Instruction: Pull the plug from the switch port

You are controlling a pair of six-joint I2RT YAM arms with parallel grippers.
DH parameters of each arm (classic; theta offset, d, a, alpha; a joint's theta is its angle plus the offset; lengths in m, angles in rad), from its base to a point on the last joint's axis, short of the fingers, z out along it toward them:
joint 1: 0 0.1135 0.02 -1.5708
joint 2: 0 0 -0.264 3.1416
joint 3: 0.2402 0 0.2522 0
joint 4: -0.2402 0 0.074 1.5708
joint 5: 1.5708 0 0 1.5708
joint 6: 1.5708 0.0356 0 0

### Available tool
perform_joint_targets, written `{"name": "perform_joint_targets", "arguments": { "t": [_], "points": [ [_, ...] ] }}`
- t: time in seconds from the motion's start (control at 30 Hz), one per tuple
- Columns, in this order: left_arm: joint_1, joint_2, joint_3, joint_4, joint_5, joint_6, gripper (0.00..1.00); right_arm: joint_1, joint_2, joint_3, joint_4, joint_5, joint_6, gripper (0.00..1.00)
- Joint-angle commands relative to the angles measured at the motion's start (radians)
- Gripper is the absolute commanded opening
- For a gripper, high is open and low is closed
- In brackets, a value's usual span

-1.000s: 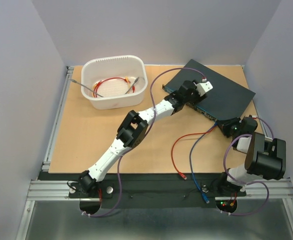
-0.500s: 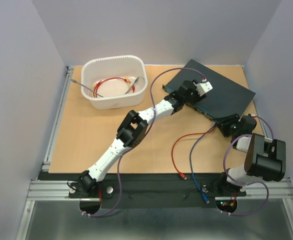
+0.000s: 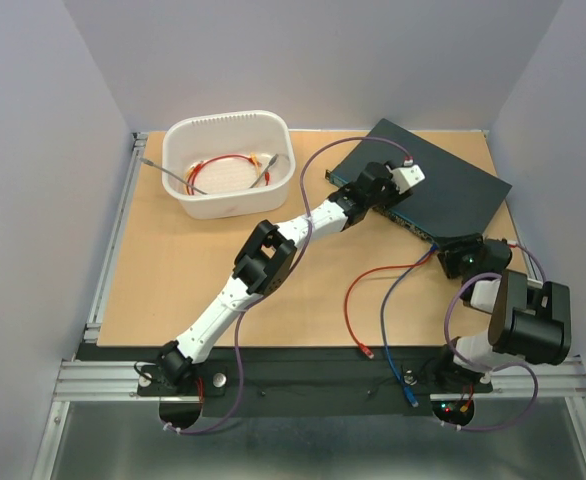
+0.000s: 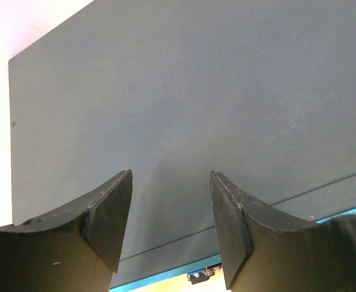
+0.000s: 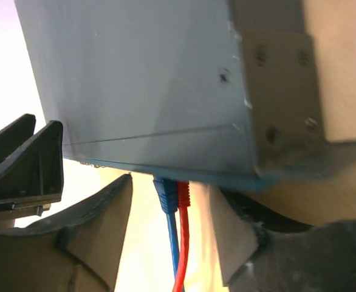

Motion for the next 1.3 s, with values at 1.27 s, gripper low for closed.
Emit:
{"name": "perform_joint_targets", "arguments": {
  "t": [1.27],
  "points": [
    [-0.024,-0.077,-0.019,0.042,0.008,0.007,0.62,-0.022,0.097,-0.073,0.289,0.007,0.088,0.48]
  ]
}}
